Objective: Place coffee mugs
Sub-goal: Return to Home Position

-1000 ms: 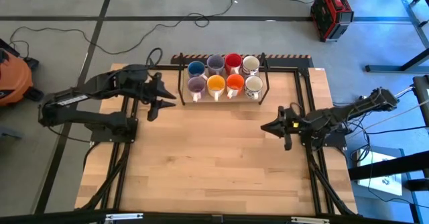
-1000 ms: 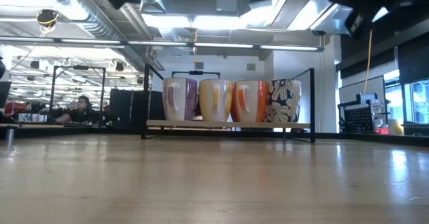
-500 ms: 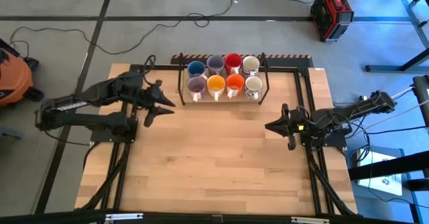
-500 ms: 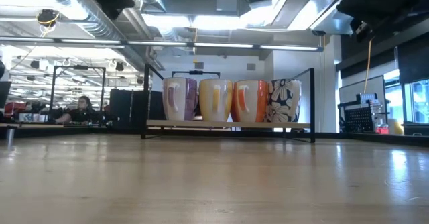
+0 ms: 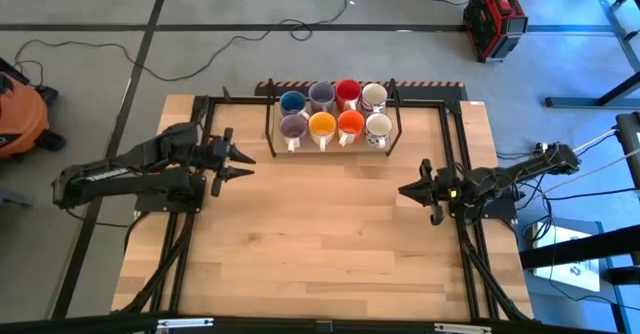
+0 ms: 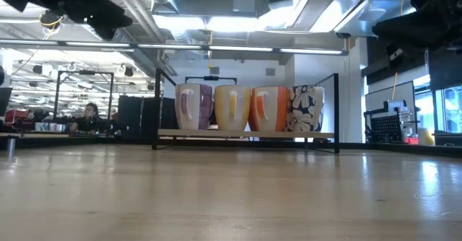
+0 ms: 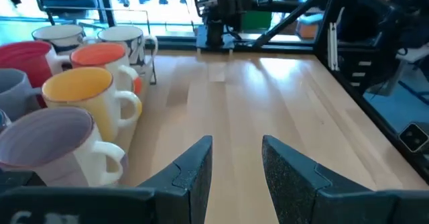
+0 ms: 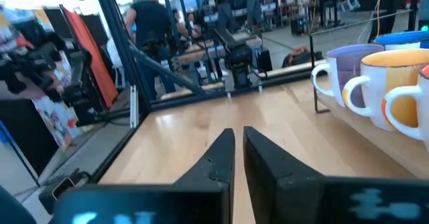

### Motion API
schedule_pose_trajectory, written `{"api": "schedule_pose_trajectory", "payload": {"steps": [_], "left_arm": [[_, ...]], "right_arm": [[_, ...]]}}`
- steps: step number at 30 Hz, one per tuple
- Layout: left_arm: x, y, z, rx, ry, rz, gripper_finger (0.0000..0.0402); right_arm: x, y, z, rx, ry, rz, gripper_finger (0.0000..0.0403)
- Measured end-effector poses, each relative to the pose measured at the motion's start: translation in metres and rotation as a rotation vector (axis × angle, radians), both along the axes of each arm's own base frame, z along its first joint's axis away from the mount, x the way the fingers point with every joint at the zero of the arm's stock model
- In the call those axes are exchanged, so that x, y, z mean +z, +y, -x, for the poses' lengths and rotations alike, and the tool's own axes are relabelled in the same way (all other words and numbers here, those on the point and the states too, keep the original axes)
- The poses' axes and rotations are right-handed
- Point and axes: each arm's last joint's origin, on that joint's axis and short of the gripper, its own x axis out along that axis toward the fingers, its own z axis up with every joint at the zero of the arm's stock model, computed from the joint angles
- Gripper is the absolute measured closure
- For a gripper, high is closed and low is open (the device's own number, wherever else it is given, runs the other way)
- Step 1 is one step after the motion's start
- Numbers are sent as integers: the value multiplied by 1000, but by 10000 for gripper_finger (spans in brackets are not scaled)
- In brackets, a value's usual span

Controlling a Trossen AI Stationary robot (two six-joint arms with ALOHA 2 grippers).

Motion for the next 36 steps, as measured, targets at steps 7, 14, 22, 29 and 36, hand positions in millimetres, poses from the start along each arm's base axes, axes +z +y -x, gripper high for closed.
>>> {"api": "schedule_pose_trajectory", "payload": {"steps": [7, 14, 22, 29, 36], "left_arm": [[-22, -5, 14, 18, -90, 34, 276], [-49, -8, 23, 54, -186, 23, 276], [-70, -9, 29, 67, -239, 35, 276], [-87, -6, 22, 131, -273, 45, 276], [-93, -2, 20, 220, -311, 67, 276]], "right_arm": [[-7, -3, 4, -37, -26, -9, 381], [-3, -6, 8, -132, -68, 24, 381], [-1, -7, 10, -138, -86, 41, 381], [-3, -9, 14, -138, -83, 37, 381], [-6, -9, 14, -138, -54, 45, 381]]}}
